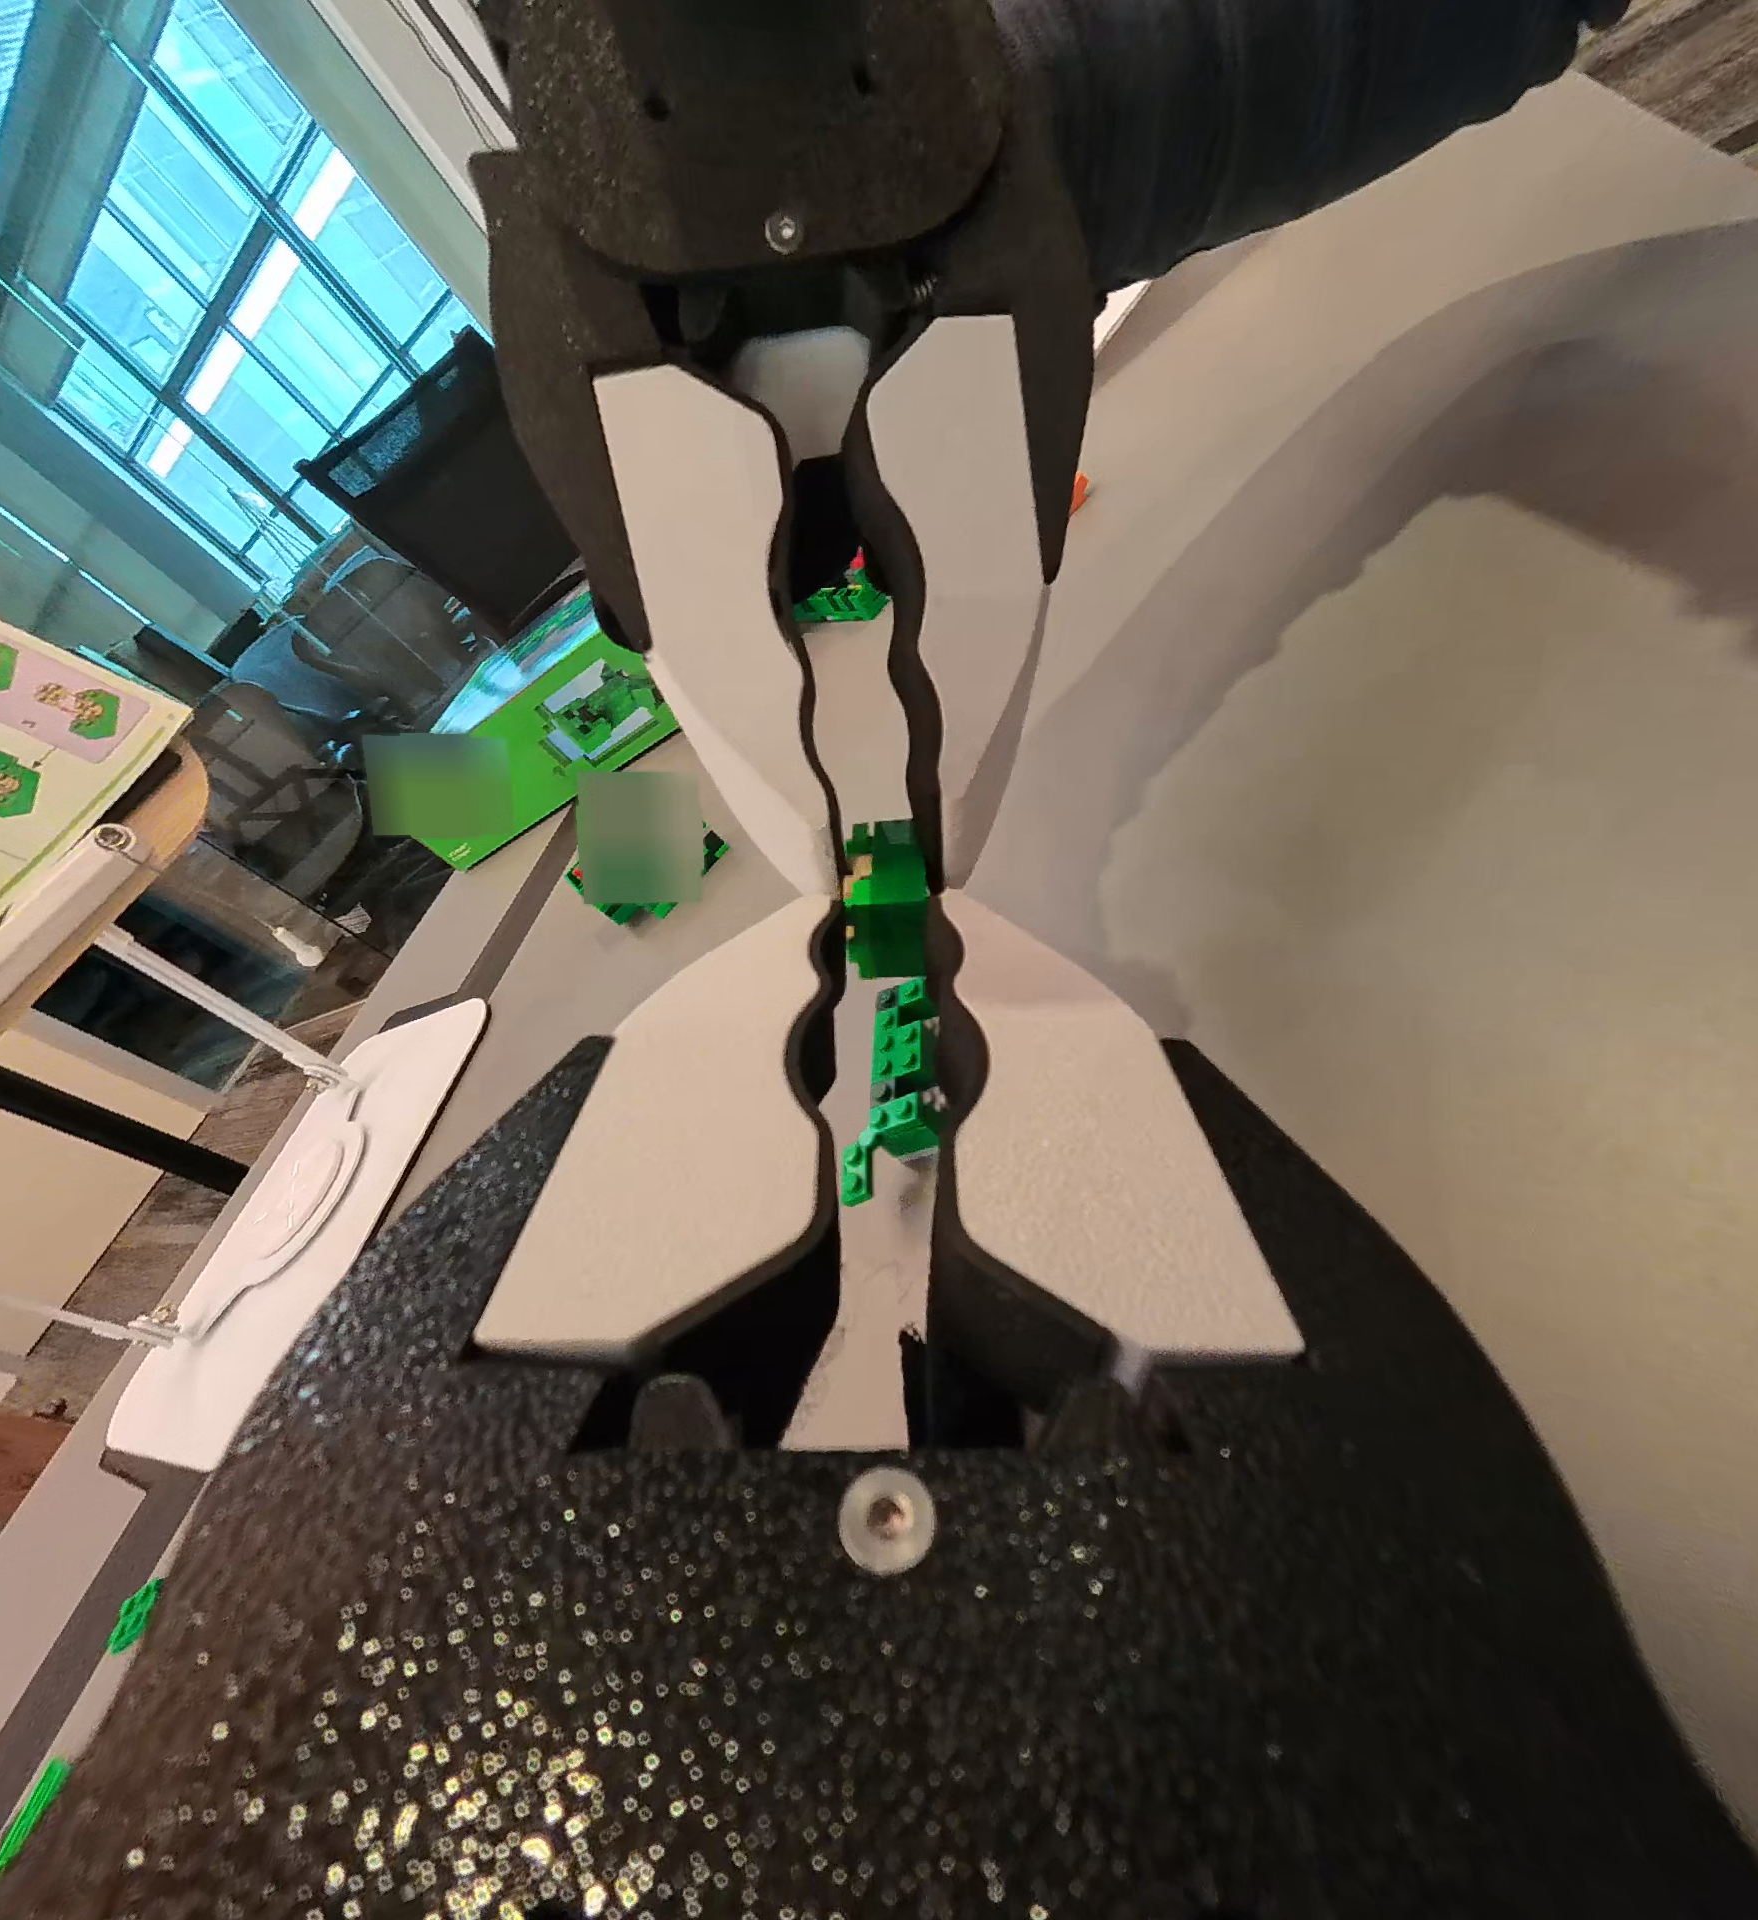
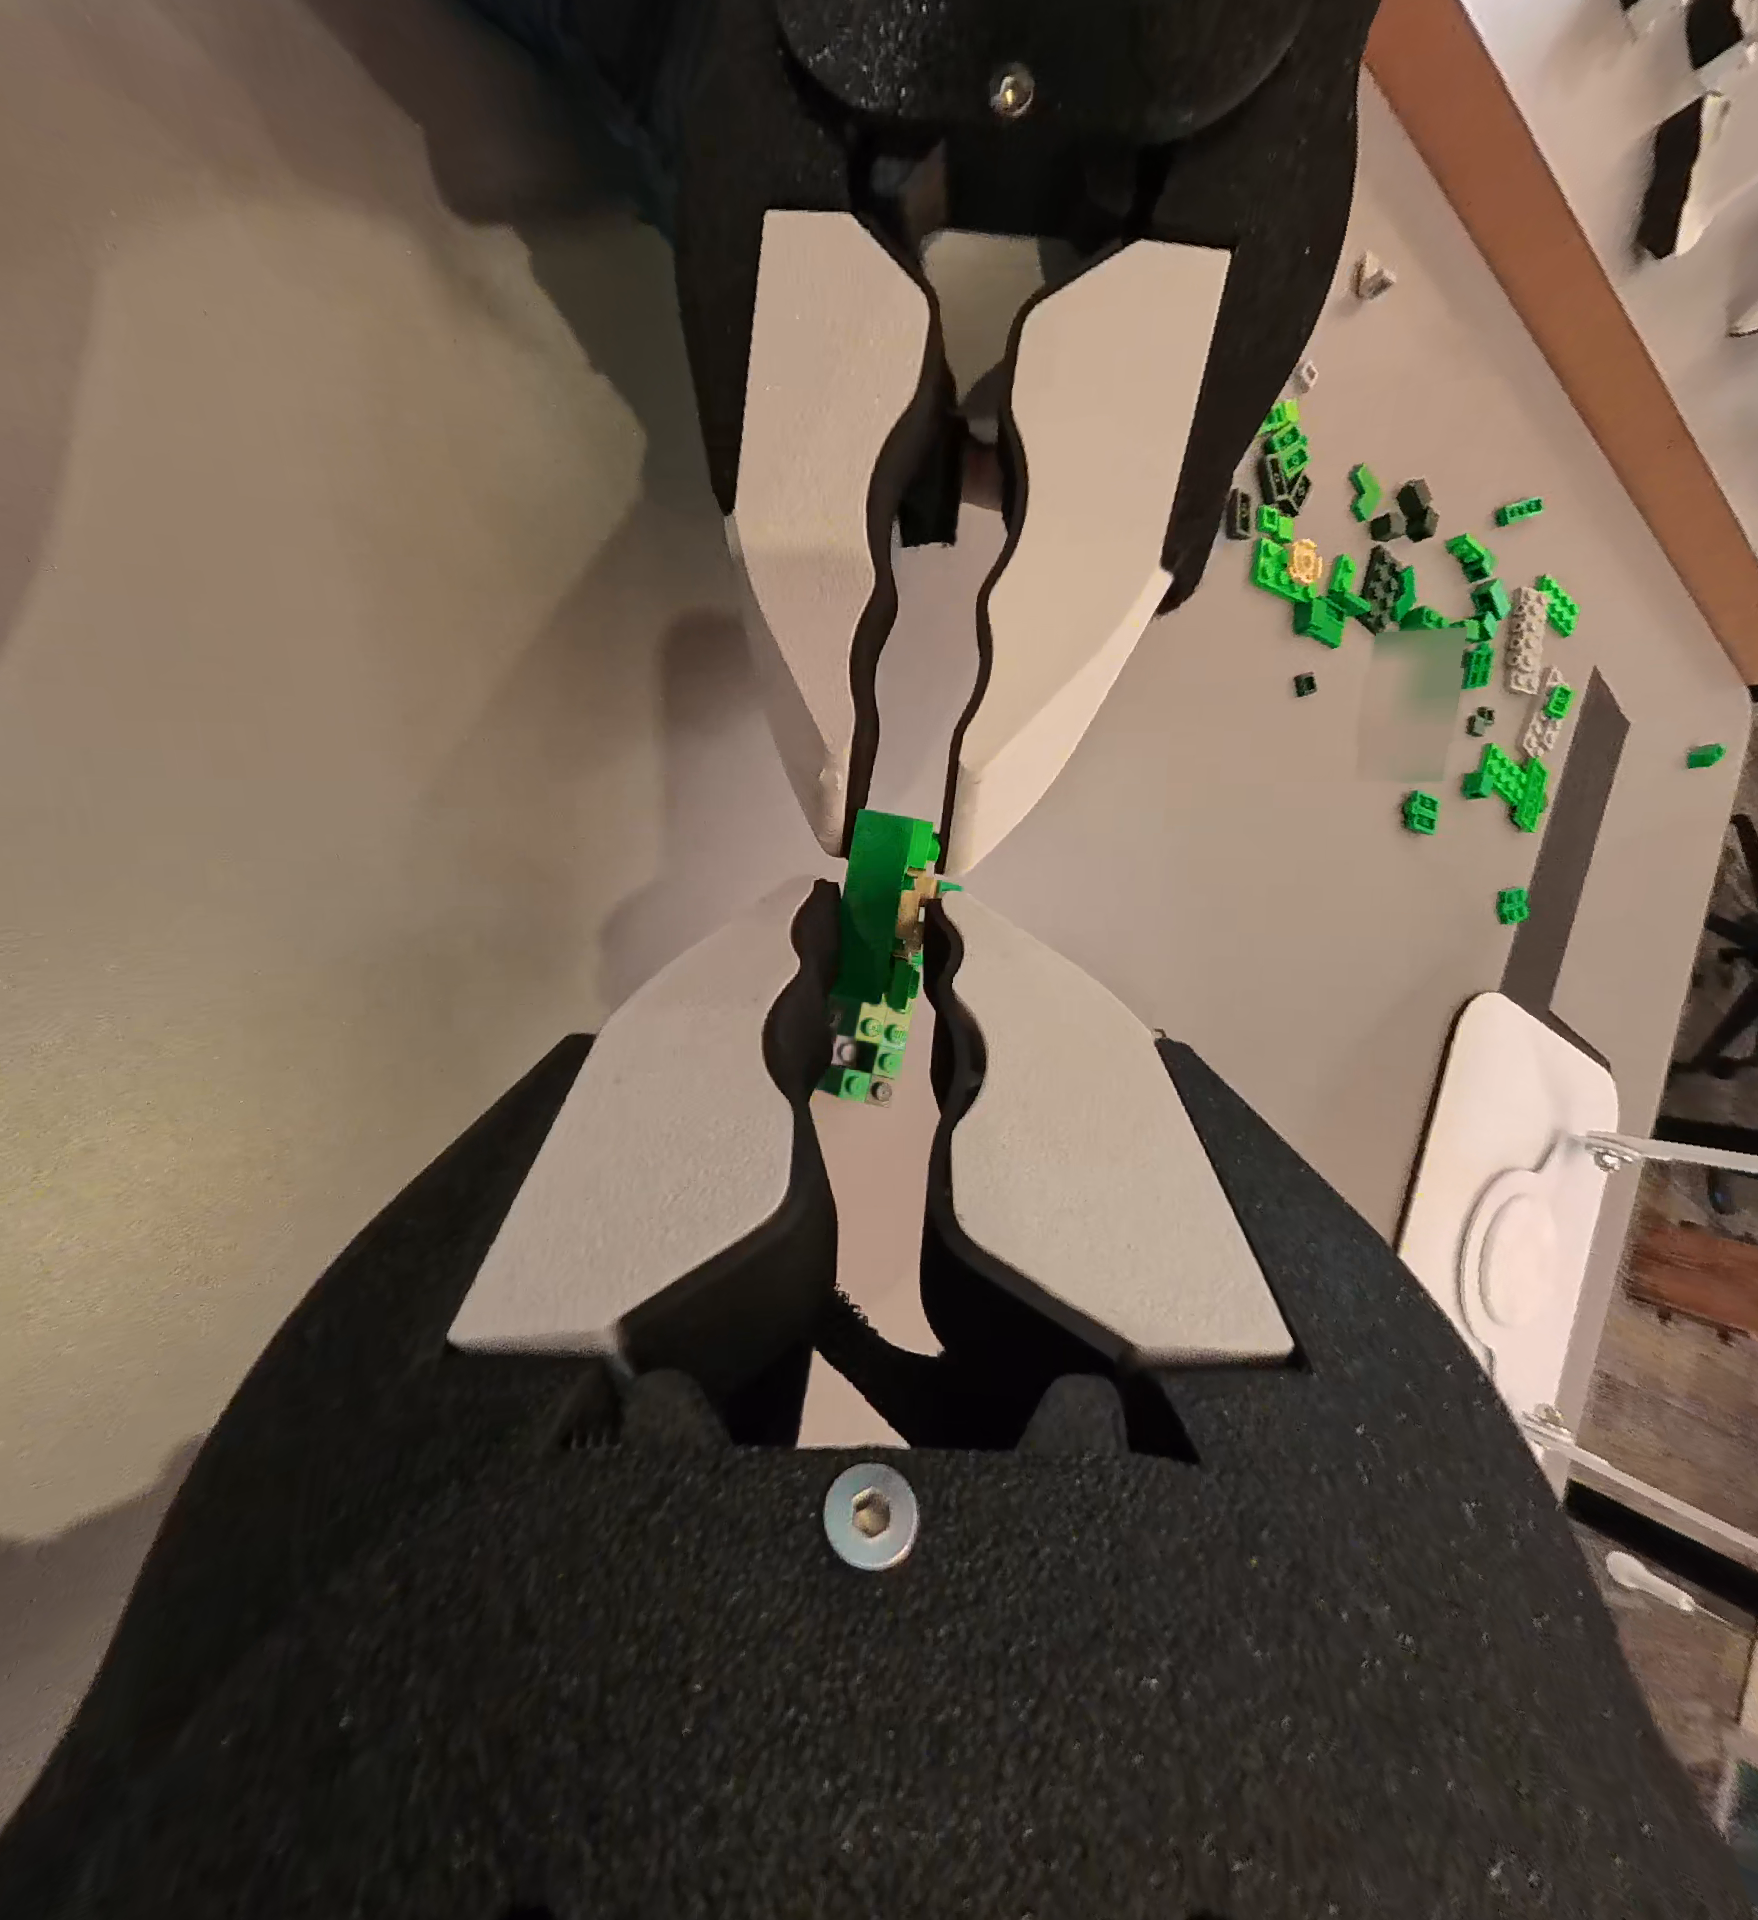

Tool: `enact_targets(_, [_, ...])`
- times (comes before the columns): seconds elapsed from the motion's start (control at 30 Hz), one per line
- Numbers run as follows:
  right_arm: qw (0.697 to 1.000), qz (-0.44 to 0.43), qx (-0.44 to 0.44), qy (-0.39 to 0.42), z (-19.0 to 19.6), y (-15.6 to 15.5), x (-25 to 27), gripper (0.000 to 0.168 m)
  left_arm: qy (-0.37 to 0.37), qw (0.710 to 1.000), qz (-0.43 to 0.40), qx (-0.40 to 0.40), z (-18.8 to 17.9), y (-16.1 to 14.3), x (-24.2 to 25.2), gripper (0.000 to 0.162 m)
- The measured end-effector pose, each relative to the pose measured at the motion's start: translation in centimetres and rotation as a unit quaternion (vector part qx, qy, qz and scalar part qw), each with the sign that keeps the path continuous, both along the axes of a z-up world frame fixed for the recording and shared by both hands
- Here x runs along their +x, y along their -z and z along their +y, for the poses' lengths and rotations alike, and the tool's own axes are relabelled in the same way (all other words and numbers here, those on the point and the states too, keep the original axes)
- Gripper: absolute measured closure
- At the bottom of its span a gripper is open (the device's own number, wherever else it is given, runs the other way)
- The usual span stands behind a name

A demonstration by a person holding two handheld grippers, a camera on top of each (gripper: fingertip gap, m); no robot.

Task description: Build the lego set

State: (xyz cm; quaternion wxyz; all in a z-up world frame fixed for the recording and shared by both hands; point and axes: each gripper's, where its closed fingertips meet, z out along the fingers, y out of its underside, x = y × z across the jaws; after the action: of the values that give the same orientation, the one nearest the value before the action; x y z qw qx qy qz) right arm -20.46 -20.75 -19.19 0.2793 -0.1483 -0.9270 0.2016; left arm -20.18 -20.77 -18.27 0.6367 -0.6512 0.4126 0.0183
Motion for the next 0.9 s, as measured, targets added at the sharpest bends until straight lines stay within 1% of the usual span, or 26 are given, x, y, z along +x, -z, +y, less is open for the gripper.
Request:
enact_targets(0.1, [1.0, 0.0, 0.012, -0.002, 0.1, 0.2, 0.2, 0.153, 0.001, 1.0, 0.004, -0.004, 0.1, 0.2, 0.2, 0.148])
enact_targets(0.2, [1.0, 0.015, 0.015, 0.021, 0.7, 0.3, -0.1, 0.153, -0.017, 1.0, -0.013, -0.012, 0.6, 0.3, -0.1, 0.148])
enact_targets(0.3, [0.996, 0.079, 0.029, 0.03, 1.3, -0.1, -0.8, 0.153, -0.029, 0.998, -0.05, -0.014, 1.0, 0.0, -0.5, 0.146])
enact_targets(0.33, [0.993, 0.103, 0.042, 0.033, 1.6, -0.3, -1.0, 0.153, -0.031, 0.997, -0.067, -0.017, 1.1, -0.1, -0.6, 0.142])
enact_targets(0.43, [0.98, 0.172, 0.097, 0.026, 2.2, -0.9, -1.5, 0.153, -0.022, 0.99, -0.135, -0.037, 1.3, -0.6, -0.4, 0.127])
enact_targets(0.53, [0.962, 0.229, 0.147, 0.011, 2.3, -1.5, -1.8, 0.153, -0.027, 0.979, -0.196, -0.055, 1.6, -1.1, -1.0, 0.127])
enact_targets(0.6, [0.948, 0.272, 0.164, -0.003, 2.0, -2.4, -1.9, 0.153, -0.059, 0.975, -0.204, -0.071, 2.0, -0.6, -2.1, 0.124])
enact_targets(0.63, [0.943, 0.286, 0.17, -0.006, 1.9, -2.9, -1.9, 0.153, -0.061, 0.973, -0.207, -0.079, 2.1, -0.4, -2.2, 0.124])
enact_targets(0.8, [0.915, 0.328, 0.232, -0.034, 1.6, -3.6, -2.0, 0.153, -0.043, 0.97, -0.231, -0.061, 1.8, -1.4, -1.9, 0.128])
enact_targets(0.9, [0.9, 0.343, 0.263, -0.048, 1.4, -3.7, -2.1, 0.153, -0.031, 0.97, -0.235, -0.057, 1.5, -1.7, -1.7, 0.136])
